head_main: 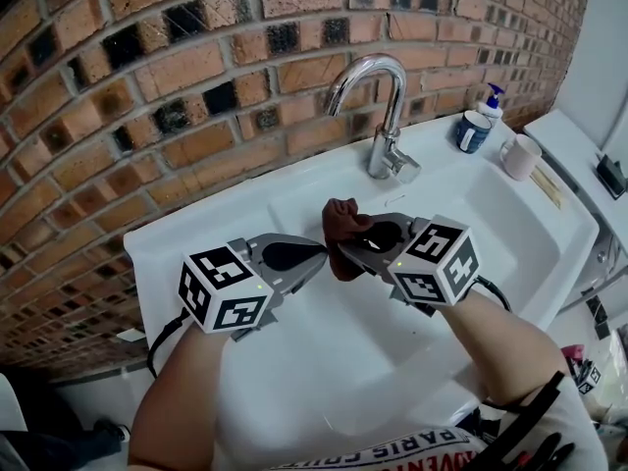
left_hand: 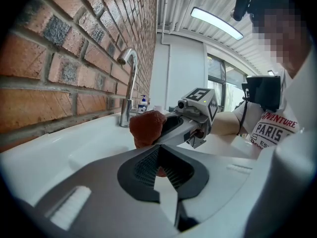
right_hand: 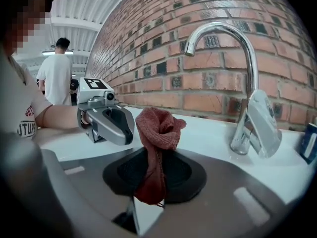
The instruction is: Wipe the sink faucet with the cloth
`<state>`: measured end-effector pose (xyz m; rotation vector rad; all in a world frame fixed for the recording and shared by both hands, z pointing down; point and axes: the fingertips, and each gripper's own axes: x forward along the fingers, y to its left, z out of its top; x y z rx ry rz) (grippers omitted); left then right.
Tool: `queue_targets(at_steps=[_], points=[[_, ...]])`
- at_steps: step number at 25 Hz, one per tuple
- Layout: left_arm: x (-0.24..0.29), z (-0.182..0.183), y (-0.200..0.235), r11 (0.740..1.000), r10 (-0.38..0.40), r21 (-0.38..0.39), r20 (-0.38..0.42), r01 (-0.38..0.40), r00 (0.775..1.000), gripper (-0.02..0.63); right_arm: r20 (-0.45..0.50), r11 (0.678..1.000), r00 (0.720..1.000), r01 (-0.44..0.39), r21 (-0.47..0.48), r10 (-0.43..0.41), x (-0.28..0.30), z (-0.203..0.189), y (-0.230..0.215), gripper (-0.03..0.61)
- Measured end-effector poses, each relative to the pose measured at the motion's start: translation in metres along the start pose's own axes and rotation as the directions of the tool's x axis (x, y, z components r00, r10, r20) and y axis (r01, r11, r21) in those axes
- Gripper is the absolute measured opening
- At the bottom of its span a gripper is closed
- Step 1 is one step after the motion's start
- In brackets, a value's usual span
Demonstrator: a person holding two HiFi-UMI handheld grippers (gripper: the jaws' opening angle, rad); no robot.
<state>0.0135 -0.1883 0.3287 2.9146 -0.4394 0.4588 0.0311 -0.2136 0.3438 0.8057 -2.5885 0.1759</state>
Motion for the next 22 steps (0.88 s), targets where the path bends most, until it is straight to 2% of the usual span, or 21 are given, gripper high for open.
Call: queue_targets(at_steps=[22], points=[[0.0012,0.0004,-0.0001,1.0,0.002,0.0,0.004,-0.002,1.0,0.0,-0.003,0.999,1.0,-0.025,-0.023,0.025,-0.0004,-0.0013,0.0033,0.083]])
